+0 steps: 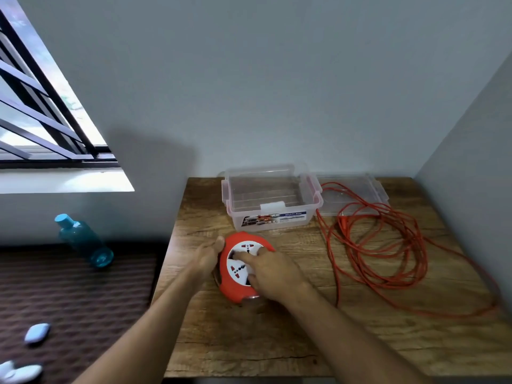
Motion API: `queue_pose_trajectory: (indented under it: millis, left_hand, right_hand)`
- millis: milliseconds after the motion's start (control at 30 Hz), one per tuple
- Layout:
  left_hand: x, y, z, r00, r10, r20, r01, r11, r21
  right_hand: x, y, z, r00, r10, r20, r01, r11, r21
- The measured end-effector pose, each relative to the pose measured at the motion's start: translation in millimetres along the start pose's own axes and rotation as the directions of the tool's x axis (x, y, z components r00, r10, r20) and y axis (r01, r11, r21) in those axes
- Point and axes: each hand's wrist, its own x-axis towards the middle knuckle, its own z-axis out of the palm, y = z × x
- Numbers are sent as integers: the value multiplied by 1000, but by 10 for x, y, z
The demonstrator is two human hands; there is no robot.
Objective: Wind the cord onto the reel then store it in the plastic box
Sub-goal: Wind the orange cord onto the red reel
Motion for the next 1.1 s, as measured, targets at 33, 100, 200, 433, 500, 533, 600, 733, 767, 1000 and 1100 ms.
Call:
queue_pose_trajectory:
  millis: [33,100,200,433,500,533,600,733,767,1000,1100]
  left_hand:
    - [-16,4,-10,1000,4,20,-4,1000,6]
    - [-85,13,-15,998,12,55,-12,1000,3]
    - [-150,-72,11,996,0,91,4,999,-47]
    - [-472,12,450,993,88,-82,-114,905,-411]
    - [-536,35,608,981,102,-164,-168,870,-464]
    - [-556,34,664,973,117,-199,-198,865,-461]
    - [-587,48,712,952,151,-266,-257,864,-433]
    - [-622,101,712,933,179,-312,-291,884,-367]
    - [-618,116,700,938,159,-310,-271,892,-361]
    - [-488,254,403,982,72,-172,-100,982,-160]
    - [-405,322,276,993,50,-104,-55,997,-48]
  right_hand:
    - [-21,-3,7,1000,-11,6,12,1000,-13]
    - [-68,24,-9,999,-35,41,37,998,-52]
    - [-117,132,-74,996,-56,64,62,994,-86]
    - [-289,273,-36,975,78,-208,-34,977,209]
    - [-312,205,53,928,294,-228,-151,859,489]
    - [-319,172,89,902,383,-200,-183,758,625]
    - [-314,163,123,872,485,-67,-208,490,846]
    - [-355,260,5,921,384,63,-213,360,908]
    - [-367,306,-14,949,314,-6,-166,520,838]
    - [-369,640,-153,885,-455,-101,437,885,-158]
    - [-260,688,-145,847,-528,-62,486,815,-315]
